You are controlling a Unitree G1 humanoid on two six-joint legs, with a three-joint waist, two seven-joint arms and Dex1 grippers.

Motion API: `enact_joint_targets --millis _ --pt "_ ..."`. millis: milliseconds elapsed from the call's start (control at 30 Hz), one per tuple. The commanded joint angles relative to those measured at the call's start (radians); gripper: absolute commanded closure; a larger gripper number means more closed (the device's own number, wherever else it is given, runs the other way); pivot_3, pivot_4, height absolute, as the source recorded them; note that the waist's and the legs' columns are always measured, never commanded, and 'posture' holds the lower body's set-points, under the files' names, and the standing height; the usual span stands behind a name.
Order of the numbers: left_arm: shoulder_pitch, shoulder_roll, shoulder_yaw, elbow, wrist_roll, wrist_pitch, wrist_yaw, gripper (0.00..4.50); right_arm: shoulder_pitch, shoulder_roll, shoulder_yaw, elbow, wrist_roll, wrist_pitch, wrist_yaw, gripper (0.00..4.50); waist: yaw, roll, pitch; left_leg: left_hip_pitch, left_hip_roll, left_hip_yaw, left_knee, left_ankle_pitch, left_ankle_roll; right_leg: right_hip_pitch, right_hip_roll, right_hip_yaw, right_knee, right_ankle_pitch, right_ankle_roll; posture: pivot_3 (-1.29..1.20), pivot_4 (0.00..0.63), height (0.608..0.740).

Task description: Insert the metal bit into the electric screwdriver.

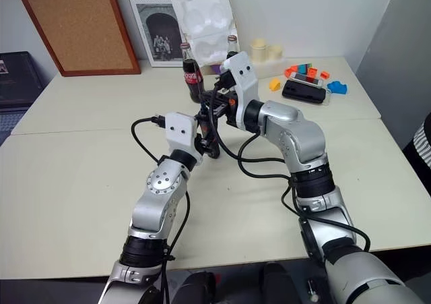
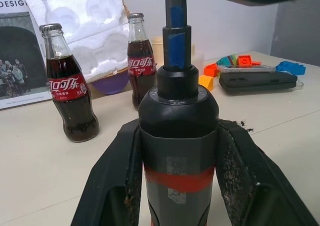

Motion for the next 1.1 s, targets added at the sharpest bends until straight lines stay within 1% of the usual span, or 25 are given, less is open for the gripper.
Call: enact_joint_targets --millis 33,67,100,133,167,267,333,367,433,467,600,700,733,800,867,900,1000,1100 --pt "-0.003 0.01 0.015 -0.044 0.012 -0.015 0.008 2.84 -0.009 -0.004 -0.028 -0.051 0.019 -0.017 -0.003 3.99 0.0 0.0 0.0 0.0 0.0 0.0 0.0 0.0 0.0 0.0 0.0 0.0 0.0 0.0 0.0 0.0 0.15 0.74" --pt "-0.002 0.01 0.015 -0.044 0.012 -0.015 0.008 2.84 -0.013 -0.008 -0.051 -0.064 0.03 -0.017 -0.01 3.72 0.0 0.0 0.0 0.0 0.0 0.0 0.0 0.0 0.0 0.0 0.0 0.0 0.0 0.0 0.0 0.0 0.15 0.74" --pt "-0.002 0.011 0.016 -0.044 0.011 -0.015 0.007 2.84 -0.016 -0.01 -0.066 -0.073 0.038 -0.015 -0.015 3.57 0.0 0.0 0.0 0.0 0.0 0.0 0.0 0.0 0.0 0.0 0.0 0.0 0.0 0.0 0.0 0.0 0.15 0.74" --pt "-0.002 0.011 0.016 -0.045 0.011 -0.015 0.007 2.84 -0.023 -0.02 -0.094 -0.086 0.05 -0.013 -0.023 3.17 0.001 0.0 0.0 -0.001 0.0 0.0 0.0 0.0 0.0 -0.001 0.0 0.0 0.0 0.0 0.0 0.0 0.15 0.74" --pt "-0.002 0.012 0.017 -0.045 0.011 -0.015 0.007 2.84 -0.029 -0.03 -0.113 -0.095 0.059 -0.009 -0.027 3.11 0.001 0.0 0.0 -0.001 0.0 0.0 0.0 0.0 0.0 -0.001 0.0 0.0 0.0 0.0 0.0 0.0 0.15 0.74" --pt "-0.003 0.013 0.017 -0.047 0.011 -0.016 0.006 2.84 -0.034 -0.051 -0.153 -0.113 0.08 -0.001 -0.043 2.36 0.003 0.0 0.0 -0.002 0.0 0.0 0.0 0.0 0.0 -0.001 0.0 0.0 0.0 0.0 0.0 0.0 0.15 0.74" --pt "-0.01 0.015 0.018 -0.053 0.011 -0.015 0.007 2.84 -0.034 -0.072 -0.176 -0.127 0.094 0.01 -0.049 1.95 0.002 0.0 0.0 -0.001 0.0 0.001 0.0 0.0 0.0 -0.001 0.0 0.001 0.0 0.0 0.0 0.0 0.15 0.74" --pt "-0.019 0.019 0.02 -0.058 0.013 -0.013 0.006 2.84 -0.028 -0.09 -0.187 -0.142 0.101 0.019 -0.049 1.69 0.002 0.0 0.0 -0.001 0.0 0.001 0.0 0.0 0.0 -0.001 0.0 0.001 0.0 0.0 0.0 0.0 0.15 0.74" --pt "-0.064 0.04 0.027 -0.07 0.028 -0.005 0.008 2.84 0.003 -0.149 -0.191 -0.193 0.105 0.04 -0.027 1.32 0.003 0.0 0.0 -0.001 0.0 0.0 0.0 0.0 0.0 -0.002 0.0 0.001 0.0 0.0 0.0 0.0 0.15 0.74" --pt "-0.099 0.059 0.031 -0.072 0.045 0.003 0.009 2.84 0.025 -0.182 -0.19 -0.222 0.108 0.051 -0.016 1.24 0.005 0.0 0.0 -0.002 0.0 0.0 0.0 0.0 0.0 -0.002 0.0 0.0 0.0 0.0 0.0 0.0 0.15 0.74" --pt "-0.19 0.142 0.029 -0.056 0.103 0.032 -0.004 2.84 0.079 -0.269 -0.168 -0.293 0.103 0.06 0.003 1.24 0.011 -0.001 0.001 -0.004 0.0 0.0 0.0 0.0 0.0 -0.003 0.0 0.0 -0.001 0.0 0.0 0.0 0.15 0.74" --pt "-0.254 0.237 -0.006 -0.016 0.157 0.031 -0.067 2.84 0.134 -0.364 -0.143 -0.354 0.097 0.054 0.058 1.24 0.013 -0.001 0.001 -0.004 0.0 0.001 0.0 0.0 0.0 -0.003 0.0 0.0 -0.003 0.0 0.0 0.0 0.15 0.74" --pt "-0.278 0.276 -0.032 0.007 0.179 0.028 -0.106 2.84 0.156 -0.405 -0.136 -0.378 0.098 0.052 0.089 1.24 0.015 -0.001 0.001 -0.004 0.0 0.001 0.0 0.0 0.0 -0.003 0.0 0.001 -0.002 0.0 0.001 0.0 0.15 0.74" --pt "-0.333 0.378 -0.126 0.073 0.24 0.012 -0.251 2.84 0.201 -0.504 -0.126 -0.432 0.102 0.045 0.168 1.24 0.019 -0.001 0.001 -0.004 0.0 0.001 -0.001 0.0 0.0 -0.003 0.0 0.001 -0.003 -0.001 0.001 0.0 0.15 0.74" --pt "-0.392 0.49 -0.25 0.153 0.329 -0.025 -0.415 2.84 0.251 -0.615 -0.11 -0.484 0.099 0.022 0.257 1.24 0.023 -0.001 0.002 -0.006 0.0 0.0 -0.001 0.0 0.0 -0.004 0.0 0.0 -0.004 -0.001 0.002 0.0 0.15 0.74" --pt "-0.416 0.527 -0.292 0.188 0.353 -0.059 -0.473 2.84 0.275 -0.662 -0.104 -0.504 0.1 0.019 0.294 1.24 0.023 0.0 0.002 -0.006 0.0 0.001 -0.001 0.0 0.0 -0.004 0.0 -0.001 -0.005 -0.001 0.002 0.0 0.15 0.74" --pt "-0.502 0.563 -0.358 0.328 0.404 -0.131 -0.552 2.84 0.345 -0.77 -0.074 -0.545 0.081 -0.012 0.373 1.24 0.023 0.0 0.002 -0.008 0.0 0.001 -0.002 0.0 0.0 -0.003 -0.001 -0.001 -0.011 -0.001 0.002 0.0 0.15 0.74" --pt "-0.572 0.545 -0.41 0.466 0.432 -0.18 -0.632 2.84 0.4 -0.812 -0.057 -0.566 0.081 -0.029 0.407 1.24 0.024 -0.002 0.003 -0.01 0.0 0.001 -0.001 0.0 0.0 -0.005 -0.001 -0.001 -0.012 -0.001 0.003 0.0 0.15 0.74"
